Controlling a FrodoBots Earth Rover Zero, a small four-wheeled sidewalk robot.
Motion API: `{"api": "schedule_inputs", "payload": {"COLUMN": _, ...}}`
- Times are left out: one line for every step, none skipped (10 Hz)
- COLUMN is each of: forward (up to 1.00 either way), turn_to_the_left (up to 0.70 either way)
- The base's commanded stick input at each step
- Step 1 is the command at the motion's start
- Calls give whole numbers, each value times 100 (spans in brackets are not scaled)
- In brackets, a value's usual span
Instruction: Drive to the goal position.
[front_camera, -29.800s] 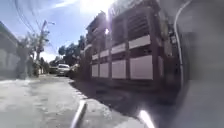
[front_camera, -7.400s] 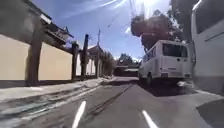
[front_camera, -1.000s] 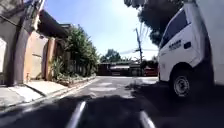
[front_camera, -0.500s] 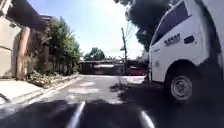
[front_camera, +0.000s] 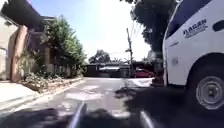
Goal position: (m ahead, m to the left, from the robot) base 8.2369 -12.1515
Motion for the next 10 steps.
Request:
{"api": "schedule_inputs", "payload": {"forward": 100, "turn_to_the_left": 2}}
{"api": "schedule_inputs", "payload": {"forward": 100, "turn_to_the_left": -4}}
{"api": "schedule_inputs", "payload": {"forward": 100, "turn_to_the_left": -9}}
{"api": "schedule_inputs", "payload": {"forward": 100, "turn_to_the_left": -40}}
{"api": "schedule_inputs", "payload": {"forward": 100, "turn_to_the_left": -40}}
{"api": "schedule_inputs", "payload": {"forward": 100, "turn_to_the_left": -40}}
{"api": "schedule_inputs", "payload": {"forward": 100, "turn_to_the_left": -40}}
{"api": "schedule_inputs", "payload": {"forward": 100, "turn_to_the_left": -40}}
{"api": "schedule_inputs", "payload": {"forward": 100, "turn_to_the_left": -35}}
{"api": "schedule_inputs", "payload": {"forward": 100, "turn_to_the_left": -4}}
